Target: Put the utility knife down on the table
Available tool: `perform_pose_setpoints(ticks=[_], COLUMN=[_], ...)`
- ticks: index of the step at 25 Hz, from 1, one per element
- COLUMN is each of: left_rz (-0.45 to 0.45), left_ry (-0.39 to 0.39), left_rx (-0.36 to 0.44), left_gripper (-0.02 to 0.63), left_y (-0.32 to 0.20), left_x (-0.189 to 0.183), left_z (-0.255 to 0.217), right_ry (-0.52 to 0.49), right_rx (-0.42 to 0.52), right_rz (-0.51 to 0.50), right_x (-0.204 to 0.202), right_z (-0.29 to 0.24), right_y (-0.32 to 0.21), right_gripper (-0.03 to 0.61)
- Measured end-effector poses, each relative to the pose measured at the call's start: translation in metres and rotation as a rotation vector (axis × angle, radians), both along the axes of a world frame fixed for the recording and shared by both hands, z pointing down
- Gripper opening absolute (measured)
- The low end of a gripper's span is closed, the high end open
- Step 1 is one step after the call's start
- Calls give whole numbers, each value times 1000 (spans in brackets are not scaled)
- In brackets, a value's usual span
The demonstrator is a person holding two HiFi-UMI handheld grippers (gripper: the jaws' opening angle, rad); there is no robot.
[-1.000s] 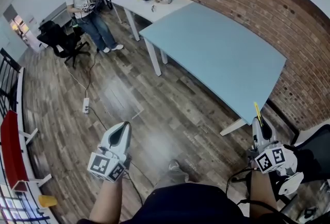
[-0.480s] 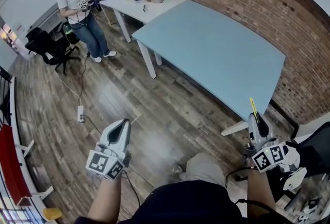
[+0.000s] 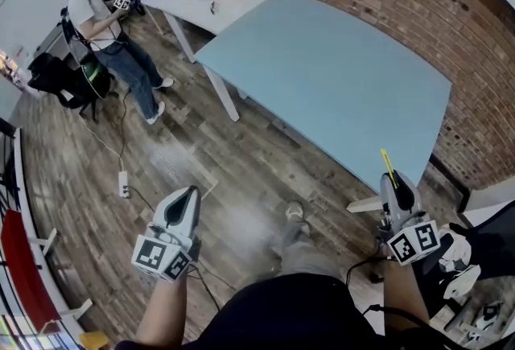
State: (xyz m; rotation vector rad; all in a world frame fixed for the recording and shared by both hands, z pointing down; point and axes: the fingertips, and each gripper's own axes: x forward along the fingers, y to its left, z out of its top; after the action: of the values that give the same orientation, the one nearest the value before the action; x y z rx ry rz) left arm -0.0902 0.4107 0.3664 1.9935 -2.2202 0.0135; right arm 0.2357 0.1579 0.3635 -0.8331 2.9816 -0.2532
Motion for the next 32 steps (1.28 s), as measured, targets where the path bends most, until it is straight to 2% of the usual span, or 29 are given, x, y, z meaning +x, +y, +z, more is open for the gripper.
perform_pose_setpoints(ticks=[8,12,13,17,21,25,32], left_rz=[10,35,39,4,18,34,136], left_ry=[-34,-139,-137,-39,-37,2,-47], left_rx=[1,-32,-32,4,16,40,77], left_gripper=[5,5,5,5,5,5,5], left_y=[-91,-131,-139,-178,-214,-253,-314], left_x=[-50,-59,-63,-94,-104,-114,-133], left_z=[-22,-30,-32,-38,-42,-42,-52], right_ry=[-29,-17,-6,47,42,43,52], right_rx=[-4,18,30,95,93,75,91], right_rz=[0,-29,-28,-36,-73,-68,-45], right_x=[-58,-83,-87,-110,-129,-138,-159], right_z=[-7,-16,-18,-24,-25,-28,-33], right_y=[-91,-127,-137,-174,-200,-230,-250], right_gripper=[75,75,75,75,75,75,75])
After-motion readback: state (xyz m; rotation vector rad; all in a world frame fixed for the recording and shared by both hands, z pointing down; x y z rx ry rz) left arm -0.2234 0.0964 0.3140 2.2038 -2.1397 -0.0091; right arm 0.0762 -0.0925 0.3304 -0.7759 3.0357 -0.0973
